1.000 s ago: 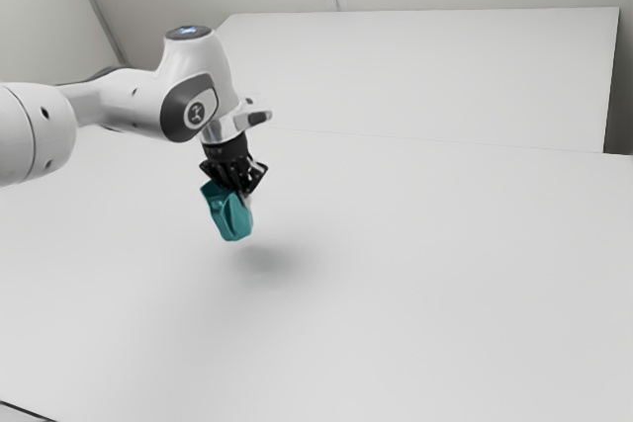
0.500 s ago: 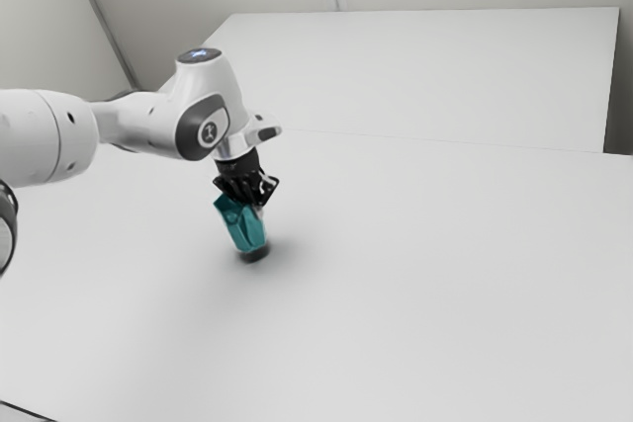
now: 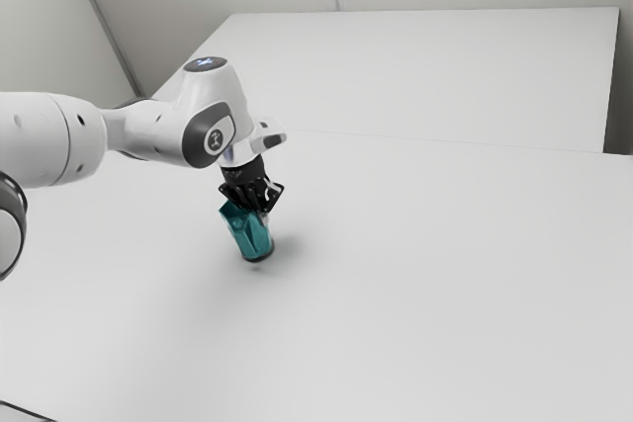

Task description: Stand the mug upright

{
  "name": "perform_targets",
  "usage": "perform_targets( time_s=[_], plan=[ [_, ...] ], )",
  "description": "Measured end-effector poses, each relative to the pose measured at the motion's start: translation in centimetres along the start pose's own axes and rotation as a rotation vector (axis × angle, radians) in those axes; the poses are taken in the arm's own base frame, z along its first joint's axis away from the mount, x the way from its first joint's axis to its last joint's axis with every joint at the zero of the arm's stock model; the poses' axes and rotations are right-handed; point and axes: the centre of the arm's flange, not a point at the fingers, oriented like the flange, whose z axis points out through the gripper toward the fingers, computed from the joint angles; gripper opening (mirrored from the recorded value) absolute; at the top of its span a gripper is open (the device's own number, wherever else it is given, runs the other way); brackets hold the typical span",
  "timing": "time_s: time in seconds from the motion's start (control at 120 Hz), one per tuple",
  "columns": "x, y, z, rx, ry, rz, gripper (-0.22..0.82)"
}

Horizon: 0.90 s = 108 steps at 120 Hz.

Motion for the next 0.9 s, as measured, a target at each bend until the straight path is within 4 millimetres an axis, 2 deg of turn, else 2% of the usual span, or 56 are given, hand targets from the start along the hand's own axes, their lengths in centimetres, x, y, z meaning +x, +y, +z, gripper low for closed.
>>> perform_targets(
  time_s=[0.2,0.342,0.508,0.667,0.767,0.9],
  plan=[
    [-0.1,0.1,0.5,-0.001,-0.014,0.001,-0.15],
    [-0.1,0.6,0.5,-0.006,-0.019,0.007,-0.02],
    [-0.1,0.7,-0.2,-0.013,-0.017,0.006,0.18],
    [-0.2,1.4,-0.9,-0.023,-0.013,0.01,0.29],
    [-0.4,1.7,-2.5,-0.024,0.008,0.013,0.32],
    [-0.6,2.1,-6.4,-0.024,0.054,0.018,0.35]
  ],
)
